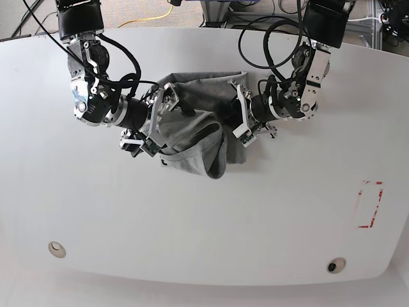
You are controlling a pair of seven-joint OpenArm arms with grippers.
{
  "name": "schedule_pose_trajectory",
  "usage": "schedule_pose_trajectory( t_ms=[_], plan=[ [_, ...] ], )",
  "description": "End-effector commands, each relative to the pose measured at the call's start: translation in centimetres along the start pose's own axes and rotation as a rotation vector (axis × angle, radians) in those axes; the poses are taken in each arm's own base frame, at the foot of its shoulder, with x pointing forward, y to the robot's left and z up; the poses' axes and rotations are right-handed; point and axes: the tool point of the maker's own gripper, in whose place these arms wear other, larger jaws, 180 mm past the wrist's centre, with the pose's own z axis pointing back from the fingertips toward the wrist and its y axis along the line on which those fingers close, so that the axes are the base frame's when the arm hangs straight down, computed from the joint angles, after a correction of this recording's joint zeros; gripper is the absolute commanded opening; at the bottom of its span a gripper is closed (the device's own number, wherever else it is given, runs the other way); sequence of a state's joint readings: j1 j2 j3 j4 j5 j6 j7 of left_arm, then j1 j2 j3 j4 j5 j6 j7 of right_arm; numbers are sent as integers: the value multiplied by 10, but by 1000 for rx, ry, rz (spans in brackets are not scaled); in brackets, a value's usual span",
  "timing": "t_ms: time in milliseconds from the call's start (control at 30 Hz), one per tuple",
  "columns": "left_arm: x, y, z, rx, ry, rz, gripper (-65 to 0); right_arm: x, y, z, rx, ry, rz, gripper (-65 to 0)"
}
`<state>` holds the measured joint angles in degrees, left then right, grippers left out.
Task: Layout the t-shirt on the table in an organized manner, then fold the t-shirt properly
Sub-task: 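Fold the lifted end over onto the bundle with the right gripper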
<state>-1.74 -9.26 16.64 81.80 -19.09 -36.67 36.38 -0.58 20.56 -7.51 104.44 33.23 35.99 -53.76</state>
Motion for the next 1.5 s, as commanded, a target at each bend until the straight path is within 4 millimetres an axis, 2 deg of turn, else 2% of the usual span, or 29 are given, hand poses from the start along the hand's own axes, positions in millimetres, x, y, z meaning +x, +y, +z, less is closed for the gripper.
schedule_pose_trajectory(
  t_ms=[0,33,233,300,467,667,1067,1267,1467],
  plan=[
    [12,2,2,1,-35,-14,-510,18,1,3,8,-68,9,-176],
    [12,2,2,1,-35,-14,-510,19,3,3,10,-72,7,-220],
    [12,2,2,1,-35,-14,-510,22,8,-2,19,-89,-11,-591],
    [12,2,2,1,-35,-14,-510,24,11,-3,25,-96,-14,-650],
    [12,2,2,1,-35,-14,-510,33,22,-3,40,-126,-13,-618],
    [12,2,2,1,-35,-14,-510,49,40,-3,61,-183,-9,-618],
    [15,0,0,-3,-43,-12,-510,54,70,-17,125,-208,-87,-618],
    [18,-3,-2,-10,-52,-7,-510,53,76,-19,138,-211,-105,-617],
    [22,-4,-1,-9,-62,-12,-510,53,99,-28,196,-189,-90,-617]
  ],
)
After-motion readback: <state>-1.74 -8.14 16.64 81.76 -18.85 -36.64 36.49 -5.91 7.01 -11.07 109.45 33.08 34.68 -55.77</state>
